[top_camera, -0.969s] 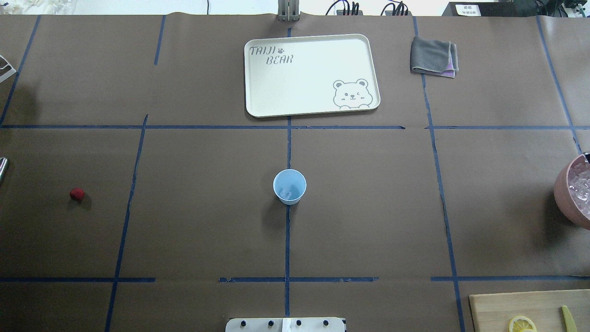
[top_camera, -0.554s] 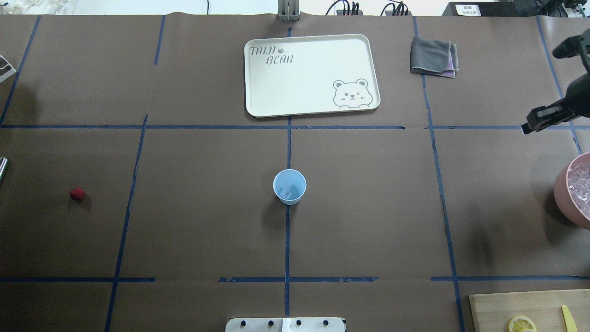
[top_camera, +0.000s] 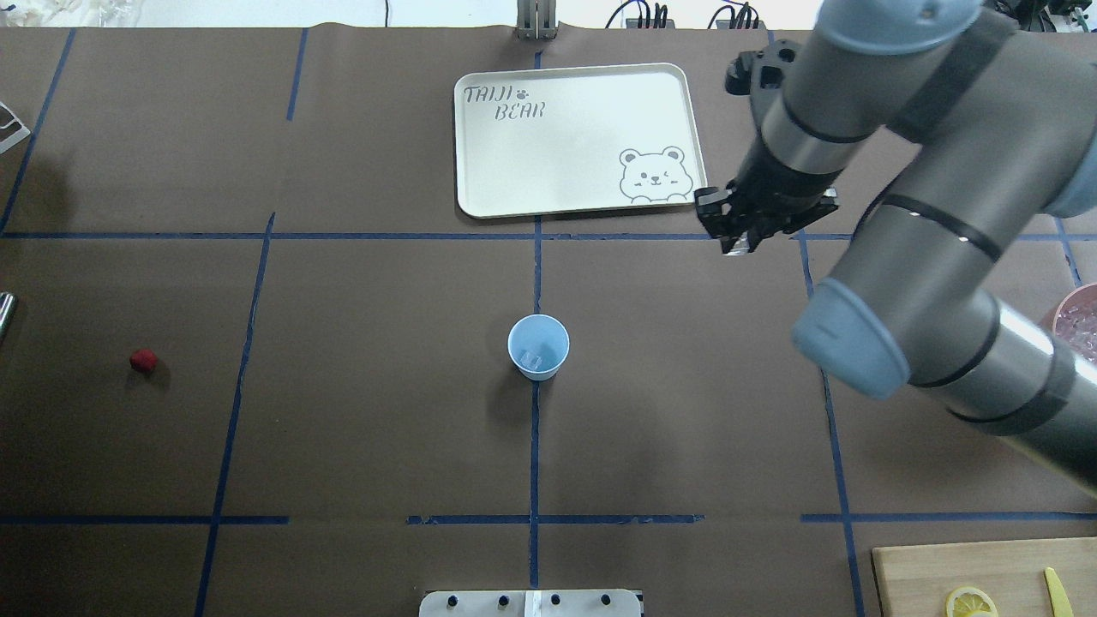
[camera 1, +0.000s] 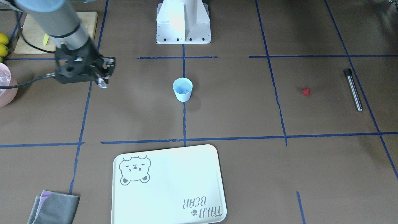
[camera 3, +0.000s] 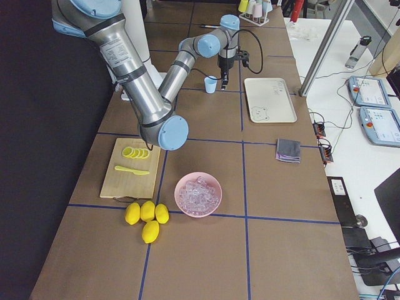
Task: Mash ice and strawberries in cup
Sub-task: 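Carry the ice cube with the right gripper over the blue cup, then open the right gripper to drop the ice cube into the cup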
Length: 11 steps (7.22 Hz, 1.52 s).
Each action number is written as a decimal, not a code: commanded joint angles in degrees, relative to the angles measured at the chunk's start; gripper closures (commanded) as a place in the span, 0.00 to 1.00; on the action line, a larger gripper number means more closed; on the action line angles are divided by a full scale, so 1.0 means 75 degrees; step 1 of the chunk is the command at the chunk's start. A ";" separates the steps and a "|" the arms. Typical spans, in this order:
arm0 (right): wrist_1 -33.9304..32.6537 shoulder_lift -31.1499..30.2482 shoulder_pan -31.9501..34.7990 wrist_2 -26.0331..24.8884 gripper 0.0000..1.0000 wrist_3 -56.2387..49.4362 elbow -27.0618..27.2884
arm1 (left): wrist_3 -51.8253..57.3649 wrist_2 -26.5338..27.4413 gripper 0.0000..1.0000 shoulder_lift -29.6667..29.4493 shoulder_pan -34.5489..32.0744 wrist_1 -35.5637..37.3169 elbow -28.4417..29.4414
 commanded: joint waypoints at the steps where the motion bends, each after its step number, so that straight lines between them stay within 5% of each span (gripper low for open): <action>1: 0.0116 0.1375 -0.1242 -0.1061 1.00 0.1651 -0.1142 | 0.0000 0.0000 0.00 -0.0004 -0.0003 0.0000 0.0001; 3: 0.1707 0.1519 -0.1795 -0.1683 1.00 0.2427 -0.2348 | 0.0000 0.0000 0.00 -0.0039 -0.0004 0.0000 0.0013; 9: 0.1677 0.1579 -0.2348 -0.1803 0.95 0.2700 -0.2389 | 0.0000 0.0011 0.00 -0.0040 -0.0004 0.0000 0.0095; 10: 0.1688 0.1544 -0.2348 -0.1850 0.24 0.2677 -0.2366 | 0.0000 0.0012 0.00 -0.0040 0.0008 0.0000 0.0107; 11: 0.1688 0.1543 -0.2348 -0.1908 0.04 0.2642 -0.2342 | 0.0000 0.0012 0.00 -0.0040 -0.0003 0.0000 0.0119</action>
